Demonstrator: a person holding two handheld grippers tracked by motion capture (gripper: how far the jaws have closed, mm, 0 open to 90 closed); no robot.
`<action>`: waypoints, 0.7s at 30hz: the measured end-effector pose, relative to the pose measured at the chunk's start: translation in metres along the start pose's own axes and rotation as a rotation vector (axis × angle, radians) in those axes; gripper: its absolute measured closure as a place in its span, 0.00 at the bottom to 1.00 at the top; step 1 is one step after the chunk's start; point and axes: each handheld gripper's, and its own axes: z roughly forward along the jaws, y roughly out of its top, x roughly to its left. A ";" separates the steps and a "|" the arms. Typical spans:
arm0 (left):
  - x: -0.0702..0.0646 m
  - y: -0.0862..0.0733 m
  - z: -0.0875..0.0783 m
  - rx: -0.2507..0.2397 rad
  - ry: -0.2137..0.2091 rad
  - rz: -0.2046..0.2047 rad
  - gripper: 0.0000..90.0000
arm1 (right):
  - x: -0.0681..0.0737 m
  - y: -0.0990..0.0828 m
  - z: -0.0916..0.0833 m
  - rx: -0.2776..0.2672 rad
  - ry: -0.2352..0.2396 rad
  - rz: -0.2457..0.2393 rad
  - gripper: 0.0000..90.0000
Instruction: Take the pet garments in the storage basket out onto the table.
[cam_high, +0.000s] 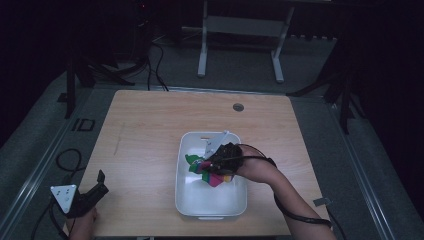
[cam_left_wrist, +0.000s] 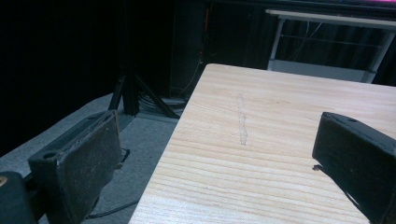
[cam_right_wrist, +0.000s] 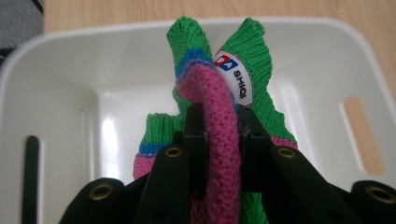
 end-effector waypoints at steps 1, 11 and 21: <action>0.000 0.000 0.000 0.000 0.000 0.000 0.02 | 0.000 0.001 -0.005 -0.012 -0.004 -0.003 0.86; 0.000 0.000 0.000 -0.001 0.000 -0.001 0.02 | -0.008 0.005 -0.049 -0.113 -0.065 0.010 0.85; 0.000 0.000 0.000 -0.003 0.002 -0.002 0.02 | -0.026 -0.018 -0.092 -0.157 -0.163 0.092 0.85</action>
